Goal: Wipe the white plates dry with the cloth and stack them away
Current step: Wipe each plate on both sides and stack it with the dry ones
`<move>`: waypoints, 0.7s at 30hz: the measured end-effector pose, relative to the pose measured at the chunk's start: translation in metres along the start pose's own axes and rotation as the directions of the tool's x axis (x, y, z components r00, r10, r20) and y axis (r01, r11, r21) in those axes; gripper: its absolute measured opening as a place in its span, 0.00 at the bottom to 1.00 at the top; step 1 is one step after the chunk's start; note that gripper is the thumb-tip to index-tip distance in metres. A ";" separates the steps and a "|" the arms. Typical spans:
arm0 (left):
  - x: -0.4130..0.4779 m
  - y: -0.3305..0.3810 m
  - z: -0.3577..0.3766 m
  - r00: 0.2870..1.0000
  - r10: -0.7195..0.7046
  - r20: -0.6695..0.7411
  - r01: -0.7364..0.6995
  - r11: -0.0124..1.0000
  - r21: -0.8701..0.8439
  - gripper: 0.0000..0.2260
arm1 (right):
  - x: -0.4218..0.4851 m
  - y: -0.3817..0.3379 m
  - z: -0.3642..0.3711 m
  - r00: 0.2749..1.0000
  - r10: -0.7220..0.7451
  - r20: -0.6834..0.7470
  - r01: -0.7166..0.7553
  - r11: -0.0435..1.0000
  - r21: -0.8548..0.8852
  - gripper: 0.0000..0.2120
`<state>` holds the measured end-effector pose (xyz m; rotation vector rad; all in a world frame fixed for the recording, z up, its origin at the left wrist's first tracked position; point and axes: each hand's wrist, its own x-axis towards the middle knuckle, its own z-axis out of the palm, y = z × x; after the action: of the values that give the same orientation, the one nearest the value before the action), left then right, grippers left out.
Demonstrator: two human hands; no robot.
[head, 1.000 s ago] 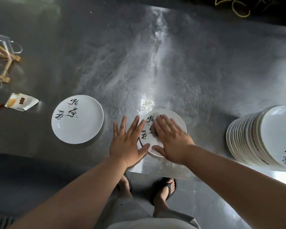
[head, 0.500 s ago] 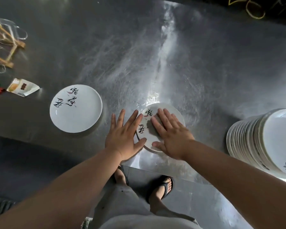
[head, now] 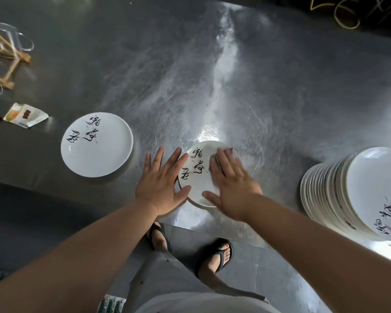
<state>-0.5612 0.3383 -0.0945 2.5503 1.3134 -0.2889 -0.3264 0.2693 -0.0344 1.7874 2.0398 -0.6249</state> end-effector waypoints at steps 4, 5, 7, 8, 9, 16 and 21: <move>-0.001 0.000 0.003 0.999 0.017 -0.032 -0.018 1.000 -0.009 0.39 | -0.030 -0.031 0.031 0.956 -0.293 0.015 0.293 0.956 -0.019 0.47; -0.001 0.000 0.004 0.999 0.018 -0.033 -0.018 1.000 -0.010 0.39 | -0.031 -0.026 0.035 0.942 -0.334 -0.002 0.334 0.942 -0.046 0.46; 0.000 0.000 0.004 1.000 0.007 -0.024 -0.007 1.000 0.004 0.39 | -0.024 -0.006 0.033 0.949 -0.308 -0.068 0.304 0.951 -0.062 0.43; 0.000 0.000 0.003 1.000 0.000 -0.020 0.000 1.000 0.008 0.39 | -0.020 0.005 0.026 0.964 -0.251 -0.084 0.247 0.967 -0.056 0.42; 0.000 0.001 0.003 1.000 -0.004 -0.020 0.004 1.000 0.008 0.39 | -0.016 0.016 0.018 0.981 -0.177 -0.084 0.173 0.983 -0.053 0.42; 0.000 -0.001 0.005 0.999 0.009 -0.046 -0.010 1.000 -0.009 0.39 | -0.039 -0.006 0.033 0.956 -0.285 -0.068 0.283 0.958 -0.033 0.42; 0.000 -0.002 0.005 0.998 0.021 -0.053 -0.022 1.000 -0.013 0.39 | -0.030 0.039 0.023 0.977 -0.156 -0.142 0.158 0.988 -0.002 0.39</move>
<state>-0.5631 0.3378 -0.0997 2.5754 1.3010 -0.2089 -0.2845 0.2355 -0.0412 1.7324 2.2942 -0.5656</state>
